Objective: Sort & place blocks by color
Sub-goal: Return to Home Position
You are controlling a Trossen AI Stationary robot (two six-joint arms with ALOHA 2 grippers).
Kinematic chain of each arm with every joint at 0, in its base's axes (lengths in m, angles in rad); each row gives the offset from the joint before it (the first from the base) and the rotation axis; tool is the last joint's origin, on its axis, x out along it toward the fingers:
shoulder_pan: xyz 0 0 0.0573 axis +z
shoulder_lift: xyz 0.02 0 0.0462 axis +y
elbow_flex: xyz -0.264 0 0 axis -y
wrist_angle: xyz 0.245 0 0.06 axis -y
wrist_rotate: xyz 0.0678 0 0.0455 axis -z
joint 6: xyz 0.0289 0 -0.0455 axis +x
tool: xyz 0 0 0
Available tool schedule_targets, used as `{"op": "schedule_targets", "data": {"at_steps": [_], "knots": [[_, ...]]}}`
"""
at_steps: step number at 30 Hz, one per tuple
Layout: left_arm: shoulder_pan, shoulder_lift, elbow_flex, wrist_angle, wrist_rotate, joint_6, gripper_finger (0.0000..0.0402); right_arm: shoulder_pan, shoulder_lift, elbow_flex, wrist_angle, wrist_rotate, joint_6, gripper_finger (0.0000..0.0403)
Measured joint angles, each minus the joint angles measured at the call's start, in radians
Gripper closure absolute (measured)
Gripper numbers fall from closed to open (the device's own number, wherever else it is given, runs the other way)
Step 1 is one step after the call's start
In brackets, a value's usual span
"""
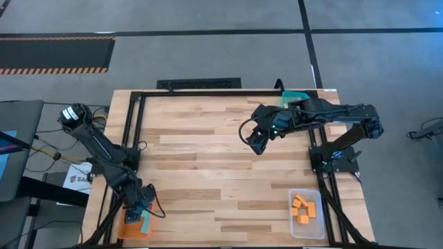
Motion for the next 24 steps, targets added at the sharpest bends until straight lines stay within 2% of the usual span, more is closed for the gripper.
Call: {"op": "schedule_targets", "data": {"at_steps": [5,8,11,15,19,24], "knots": [[0.018,-0.004,0.0,-0.008,0.07,0.031,0.0117,0.001,0.0,0.0,-0.022,0.0,-0.018,0.0138],[0.045,-0.015,0.004,-0.018,0.135,0.045,0.0105,0.001,0.0,0.0,-0.026,0.0,-0.024,0.0138],[0.088,-0.043,0.026,-0.044,0.133,0.107,0.0102,0.007,0.0,0.0,-0.052,-0.001,-0.078,0.0138],[0.182,-0.108,0.071,-0.128,0.04,0.244,0.0101,0.013,0.0,0.0,-0.116,-0.023,-0.128,0.0138],[0.327,-0.193,0.132,-0.204,-0.128,0.379,0.0101,0.006,-0.002,0.0,-0.151,-0.021,-0.157,0.0138],[0.549,-0.274,0.192,-0.134,-0.361,0.58,0.0101,-0.014,-0.037,0.0,-0.167,-0.024,-0.258,0.0141]]}}
